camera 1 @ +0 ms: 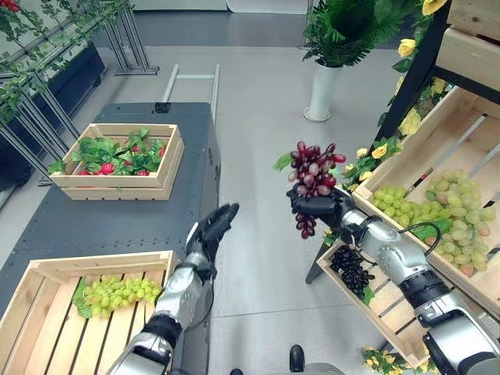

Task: Pick up the fruits from the basket on one side to the basket on the other side

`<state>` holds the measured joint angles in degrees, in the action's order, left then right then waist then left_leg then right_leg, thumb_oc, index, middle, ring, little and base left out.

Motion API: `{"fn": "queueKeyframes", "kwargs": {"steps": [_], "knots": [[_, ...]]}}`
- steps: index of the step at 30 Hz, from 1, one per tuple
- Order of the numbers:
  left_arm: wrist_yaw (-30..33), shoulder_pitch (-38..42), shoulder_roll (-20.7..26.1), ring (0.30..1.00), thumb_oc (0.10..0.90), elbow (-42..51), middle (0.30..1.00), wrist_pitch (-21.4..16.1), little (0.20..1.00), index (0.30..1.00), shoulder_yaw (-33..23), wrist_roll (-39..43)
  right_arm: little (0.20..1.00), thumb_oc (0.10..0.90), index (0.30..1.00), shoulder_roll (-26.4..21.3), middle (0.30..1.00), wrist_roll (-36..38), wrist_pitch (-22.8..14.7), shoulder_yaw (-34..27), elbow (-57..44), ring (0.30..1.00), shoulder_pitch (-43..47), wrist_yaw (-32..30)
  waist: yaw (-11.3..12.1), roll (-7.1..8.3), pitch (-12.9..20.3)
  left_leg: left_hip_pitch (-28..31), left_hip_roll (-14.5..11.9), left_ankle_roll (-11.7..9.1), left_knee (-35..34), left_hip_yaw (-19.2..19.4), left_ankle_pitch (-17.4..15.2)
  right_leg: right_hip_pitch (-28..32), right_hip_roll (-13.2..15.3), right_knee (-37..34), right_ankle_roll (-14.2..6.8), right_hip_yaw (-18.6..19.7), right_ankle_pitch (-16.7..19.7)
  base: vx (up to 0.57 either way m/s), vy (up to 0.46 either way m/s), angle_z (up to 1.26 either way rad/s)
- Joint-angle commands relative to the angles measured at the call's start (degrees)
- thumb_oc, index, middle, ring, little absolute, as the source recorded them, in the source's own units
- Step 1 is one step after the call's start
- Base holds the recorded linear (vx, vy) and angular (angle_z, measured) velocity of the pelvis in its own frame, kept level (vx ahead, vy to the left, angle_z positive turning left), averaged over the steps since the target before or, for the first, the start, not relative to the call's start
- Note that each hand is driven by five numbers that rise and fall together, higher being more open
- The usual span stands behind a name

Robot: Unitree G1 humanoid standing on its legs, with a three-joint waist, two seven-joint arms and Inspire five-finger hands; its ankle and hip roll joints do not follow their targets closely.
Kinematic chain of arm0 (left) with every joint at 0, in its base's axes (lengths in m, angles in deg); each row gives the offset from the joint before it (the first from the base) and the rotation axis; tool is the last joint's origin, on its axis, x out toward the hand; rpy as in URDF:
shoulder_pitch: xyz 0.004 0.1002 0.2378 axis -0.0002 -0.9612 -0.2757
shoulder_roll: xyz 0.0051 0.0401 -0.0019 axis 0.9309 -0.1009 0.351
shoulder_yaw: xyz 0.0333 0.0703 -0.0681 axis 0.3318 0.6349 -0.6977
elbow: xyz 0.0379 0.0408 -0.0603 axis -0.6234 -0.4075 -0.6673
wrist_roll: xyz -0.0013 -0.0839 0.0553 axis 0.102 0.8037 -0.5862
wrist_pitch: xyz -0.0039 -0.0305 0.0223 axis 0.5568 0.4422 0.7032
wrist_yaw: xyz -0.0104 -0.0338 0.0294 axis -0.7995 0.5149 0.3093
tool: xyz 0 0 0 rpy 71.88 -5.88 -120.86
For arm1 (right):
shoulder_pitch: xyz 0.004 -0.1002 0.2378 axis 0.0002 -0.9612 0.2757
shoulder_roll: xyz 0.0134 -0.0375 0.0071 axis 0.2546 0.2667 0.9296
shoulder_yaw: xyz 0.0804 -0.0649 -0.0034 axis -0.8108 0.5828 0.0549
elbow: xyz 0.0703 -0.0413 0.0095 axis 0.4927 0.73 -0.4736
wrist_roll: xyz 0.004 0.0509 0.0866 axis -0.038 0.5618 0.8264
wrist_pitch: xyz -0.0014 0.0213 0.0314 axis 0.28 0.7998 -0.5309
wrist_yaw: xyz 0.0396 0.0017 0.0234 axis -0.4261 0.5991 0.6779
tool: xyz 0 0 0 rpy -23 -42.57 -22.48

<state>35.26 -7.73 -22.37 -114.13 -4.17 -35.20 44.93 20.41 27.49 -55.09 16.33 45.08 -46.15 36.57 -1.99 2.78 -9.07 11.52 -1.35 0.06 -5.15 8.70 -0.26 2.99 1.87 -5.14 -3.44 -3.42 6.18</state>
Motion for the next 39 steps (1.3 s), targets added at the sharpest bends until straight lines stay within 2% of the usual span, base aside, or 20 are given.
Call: {"fn": "queueKeyframes", "kwargs": {"steps": [1,6,11,13,16,22,33,35,37,39], "knots": [[-0.49,6.76,-0.15,0.900,0.800,1.01,0.900,-9.19,0.900,0.900,0.10,-3.53,0.300,0.400,0.300,0.25,0.300,-2.89,-7.64,-2.08,-5.86,0.300,6.34,6.23,0.27,0.29,5.13,-2.71,2.68,1.11,0.15,-0.51,-3.88,2.74,-2.10,0.14,0.94,-0.66,-5.01,0.00,0.000,0.00],[1.14,4.48,-0.83,0.900,0.800,1.43,0.900,-9.10,0.900,0.900,-0.74,-3.10,0.300,0.400,0.300,-0.60,0.300,-4.73,-7.10,-1.12,-7.49,0.300,2.56,9.27,0.58,0.48,4.89,-2.68,2.69,1.08,0.15,-0.42,-3.68,2.85,-1.98,0.14,0.86,-1.00,-4.85,0.02,0.012,-0.01],[-1.92,1.38,-1.66,0.900,0.800,1.04,0.900,-8.98,0.900,0.900,-0.79,-1.20,0.300,0.400,0.300,1.10,0.300,-1.89,-7.16,-2.80,-8.32,0.300,-3.47,8.70,0.49,0.41,4.40,-2.92,2.70,1.18,0.15,-0.10,-3.55,2.54,-1.98,0.14,0.81,-0.95,-4.64,0.00,0.000,0.00],[-4.74,-1.31,-2.69,0.900,0.800,0.80,0.900,-9.01,0.900,0.900,-1.04,0.40,0.300,0.400,0.300,3.67,0.300,-2.21,-9.69,-3.86,-6.66,0.300,-8.89,8.27,0.48,0.19,3.74,-3.06,2.71,1.33,0.15,0.01,-3.67,2.34,-1.97,0.14,0.76,-0.78,-4.56,0.00,0.000,0.00],[-5.57,-4.21,-3.42,0.900,0.800,0.41,0.900,-8.73,0.900,0.900,-1.32,0.47,0.300,0.400,0.300,5.46,0.300,-2.41,-11.75,-4.53,-4.72,0.300,-14.26,7.59,0.37,0.10,3.24,-2.91,2.70,1.48,0.15,0.20,-3.81,2.41,-1.96,0.14,0.63,-0.64,-4.46,0.01,0.004,-0.04],[-4.40,-8.60,-5.03,0.900,0.800,-1.32,0.900,-8.00,0.900,0.900,-1.35,0.74,0.300,0.400,0.300,9.15,0.300,-5.19,-17.99,-5.59,2.84,0.300,-22.61,1.43,-0.32,0.00,2.24,-2.67,2.72,1.86,0.15,0.97,-4.14,2.25,-2.04,0.14,0.43,-0.13,-4.23,0.03,0.001,-0.05],[-5.70,-9.66,-5.96,0.900,0.800,-2.63,0.900,-9.32,0.900,0.900,-0.46,0.65,0.300,0.400,0.300,13.17,0.300,-6.02,-22.32,-9.33,14.00,0.300,-26.31,-7.44,-1.66,-0.72,0.26,-2.75,2.88,2.51,0.15,1.64,-4.31,1.58,-2.36,0.14,0.30,1.53,-3.73,0.03,-0.005,-0.08],[-5.76,-9.24,-5.97,0.900,0.800,-2.75,0.900,-9.31,0.900,0.900,-0.26,0.71,0.300,0.400,0.300,13.20,0.300,-6.21,-22.73,-9.72,14.92,0.300,-26.49,-7.57,-1.91,-0.86,-0.07,-2.98,2.91,2.57,0.15,1.73,-4.20,1.24,-2.39,0.14,0.28,1.76,-3.53,0.01,-0.003,-0.03],[-5.69,-8.74,-6.03,0.900,0.800,-2.79,0.900,-9.53,0.900,0.900,0.22,0.73,0.300,0.400,0.300,13.03,0.300,-8.02,-23.43,-10.03,15.84,0.300,-26.44,-8.94,-2.21,-1.02,-0.63,-3.34,2.94,2.69,0.15,1.89,-4.06,0.77,-2.43,0.14,0.31,2.02,-3.32,0.03,-0.012,-0.07],[-5.88,-8.28,-5.95,0.900,0.800,-2.33,0.900,-9.51,0.900,0.900,0.80,0.95,0.300,0.400,0.300,12.19,0.300,-12.36,-24.57,-9.73,15.99,0.300,-26.17,-13.20,-2.46,-1.22,-1.76,-4.20,3.03,2.85,0.41,2.09,-3.75,-0.05,-2.35,0.24,0.42,2.36,-2.99,0.04,-0.012,-0.10]]}}
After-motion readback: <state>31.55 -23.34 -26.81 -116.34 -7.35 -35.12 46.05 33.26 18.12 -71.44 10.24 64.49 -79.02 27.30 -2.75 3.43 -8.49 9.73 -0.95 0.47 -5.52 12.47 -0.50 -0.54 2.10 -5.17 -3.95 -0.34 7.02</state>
